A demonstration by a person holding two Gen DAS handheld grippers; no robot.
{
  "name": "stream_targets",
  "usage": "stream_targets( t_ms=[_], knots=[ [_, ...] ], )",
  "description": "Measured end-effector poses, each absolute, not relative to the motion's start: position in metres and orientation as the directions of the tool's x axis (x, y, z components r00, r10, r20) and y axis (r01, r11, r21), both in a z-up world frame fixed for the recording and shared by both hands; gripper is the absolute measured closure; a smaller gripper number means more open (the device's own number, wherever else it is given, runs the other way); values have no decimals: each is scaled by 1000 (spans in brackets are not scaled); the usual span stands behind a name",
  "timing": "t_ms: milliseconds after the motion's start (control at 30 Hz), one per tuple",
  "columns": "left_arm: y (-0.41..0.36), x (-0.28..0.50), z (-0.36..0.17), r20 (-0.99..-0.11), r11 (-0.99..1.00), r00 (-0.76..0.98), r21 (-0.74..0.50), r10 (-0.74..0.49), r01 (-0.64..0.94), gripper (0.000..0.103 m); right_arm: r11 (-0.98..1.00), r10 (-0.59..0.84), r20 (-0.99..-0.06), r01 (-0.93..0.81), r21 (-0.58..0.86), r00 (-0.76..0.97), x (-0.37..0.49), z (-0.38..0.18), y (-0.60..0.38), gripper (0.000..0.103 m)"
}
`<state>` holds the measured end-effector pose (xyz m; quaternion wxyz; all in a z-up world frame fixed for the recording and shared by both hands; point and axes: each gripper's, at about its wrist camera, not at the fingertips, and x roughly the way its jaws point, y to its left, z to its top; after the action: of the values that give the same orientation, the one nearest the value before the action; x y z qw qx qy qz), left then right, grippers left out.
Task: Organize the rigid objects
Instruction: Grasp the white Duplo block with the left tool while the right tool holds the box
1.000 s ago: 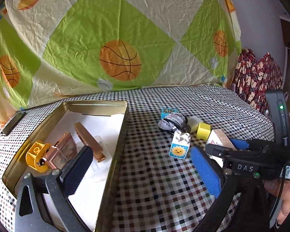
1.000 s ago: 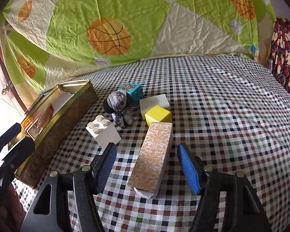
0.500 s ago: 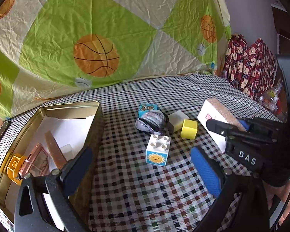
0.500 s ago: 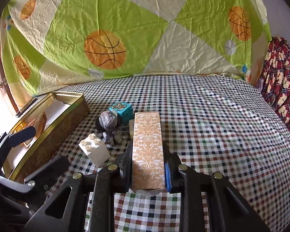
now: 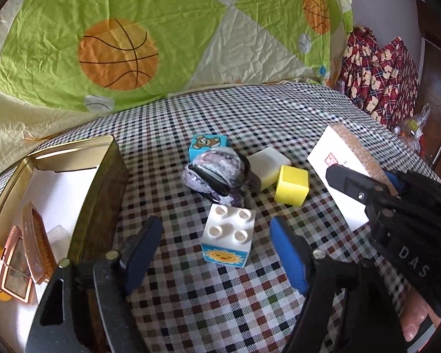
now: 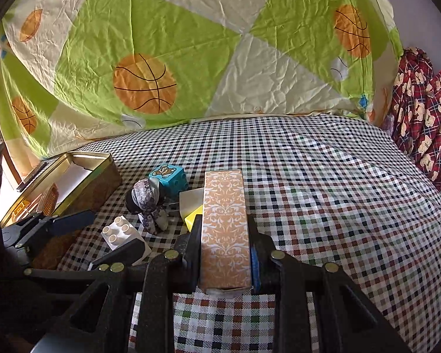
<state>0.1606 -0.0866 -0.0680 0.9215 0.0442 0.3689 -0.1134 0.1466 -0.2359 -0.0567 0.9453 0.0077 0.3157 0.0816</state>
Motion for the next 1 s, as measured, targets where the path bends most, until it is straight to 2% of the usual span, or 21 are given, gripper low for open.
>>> stream_targets(
  t_ms=[100, 133, 167, 500, 1000],
  knots=[
    [-88, 163, -70, -698, 966, 688, -14, -195, 260, 43, 986, 164, -593, -154, 69, 789, 146, -56, -236, 75],
    [-89, 164, -71, -704, 962, 679, -20, -207, 272, 60, 986, 163, -592, -154, 66, 789, 146, -56, -236, 75],
    [-89, 164, -72, -711, 960, 670, -25, -213, 279, 71, 986, 162, -590, -155, 64, 791, 145, -56, -236, 75],
    [-79, 150, -62, -653, 963, 723, -42, -228, 266, 72, 986, 161, -552, -153, 60, 818, 138, -53, -236, 75],
    [-72, 132, -48, -550, 977, 815, -10, -184, 214, 72, 984, 176, -488, -163, 70, 855, 125, -47, -240, 75]
  ],
)
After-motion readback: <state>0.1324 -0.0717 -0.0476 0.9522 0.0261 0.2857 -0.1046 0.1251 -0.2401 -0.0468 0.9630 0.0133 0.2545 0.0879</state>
